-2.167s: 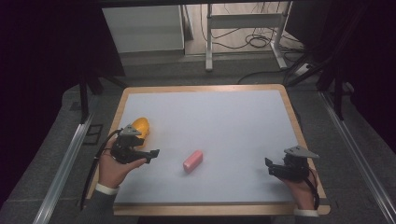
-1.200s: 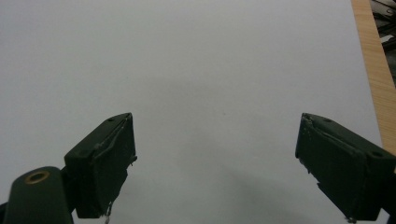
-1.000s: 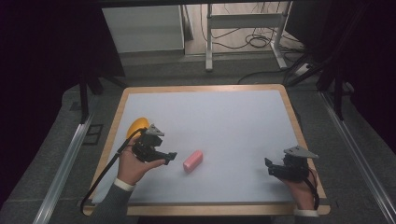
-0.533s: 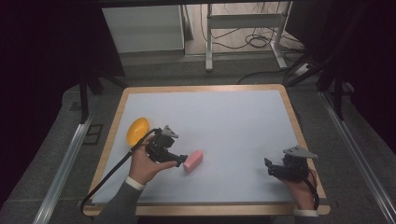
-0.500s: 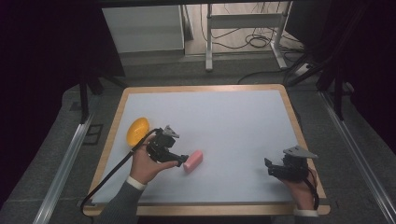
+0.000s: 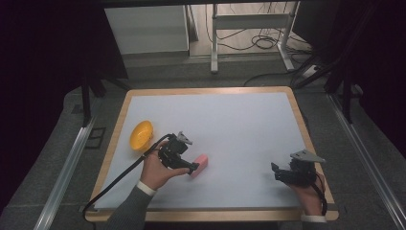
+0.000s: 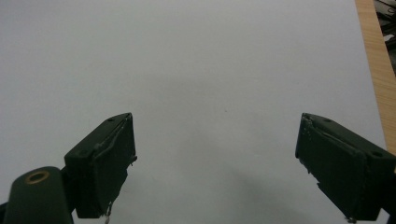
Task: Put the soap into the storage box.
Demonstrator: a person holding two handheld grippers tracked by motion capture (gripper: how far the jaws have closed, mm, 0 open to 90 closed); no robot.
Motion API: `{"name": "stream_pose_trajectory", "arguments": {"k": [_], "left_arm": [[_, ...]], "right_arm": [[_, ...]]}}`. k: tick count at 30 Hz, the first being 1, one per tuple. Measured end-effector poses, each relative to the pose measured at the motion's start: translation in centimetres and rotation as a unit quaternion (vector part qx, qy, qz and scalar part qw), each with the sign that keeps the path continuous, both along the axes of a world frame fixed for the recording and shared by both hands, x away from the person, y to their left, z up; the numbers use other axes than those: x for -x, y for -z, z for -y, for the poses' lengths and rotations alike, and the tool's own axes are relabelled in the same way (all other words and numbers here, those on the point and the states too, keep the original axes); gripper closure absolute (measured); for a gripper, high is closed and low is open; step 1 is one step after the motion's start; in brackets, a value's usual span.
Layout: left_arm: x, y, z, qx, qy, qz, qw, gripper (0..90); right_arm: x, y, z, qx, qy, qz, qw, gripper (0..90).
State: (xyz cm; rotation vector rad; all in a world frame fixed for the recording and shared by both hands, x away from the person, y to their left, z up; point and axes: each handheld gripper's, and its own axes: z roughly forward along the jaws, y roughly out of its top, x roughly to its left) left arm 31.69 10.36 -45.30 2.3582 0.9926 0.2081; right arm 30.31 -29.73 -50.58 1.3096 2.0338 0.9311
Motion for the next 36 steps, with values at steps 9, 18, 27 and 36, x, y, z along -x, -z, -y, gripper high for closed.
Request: {"name": "stream_pose_trajectory", "arguments": {"k": [9, 18, 27, 36], "left_arm": [[-0.7, 1.3, 0.9, -0.009, 0.005, -0.023, 0.9997, 21.6], [-1.2, 1.4, 1.1, -0.017, 0.001, -0.023, 0.9996, 21.8], [-1.9, 2.0, 2.3, -0.035, -0.003, -0.030, 0.9990, 22.3], [-2.3, 3.2, 3.1, -0.043, -0.008, -0.036, 0.9984, 23.8]], "right_arm": [[0.0, 0.0, 0.1, 0.001, 0.001, 0.000, 1.0000, 12.0], [-0.1, 0.1, 0.1, 0.002, 0.002, -0.001, 1.0000, 12.0], [-0.1, 0.1, 0.1, 0.003, 0.002, -0.002, 1.0000, 12.0], [-0.1, 0.3, 0.1, 0.003, 0.008, -0.008, 0.9999, 12.0]]}}
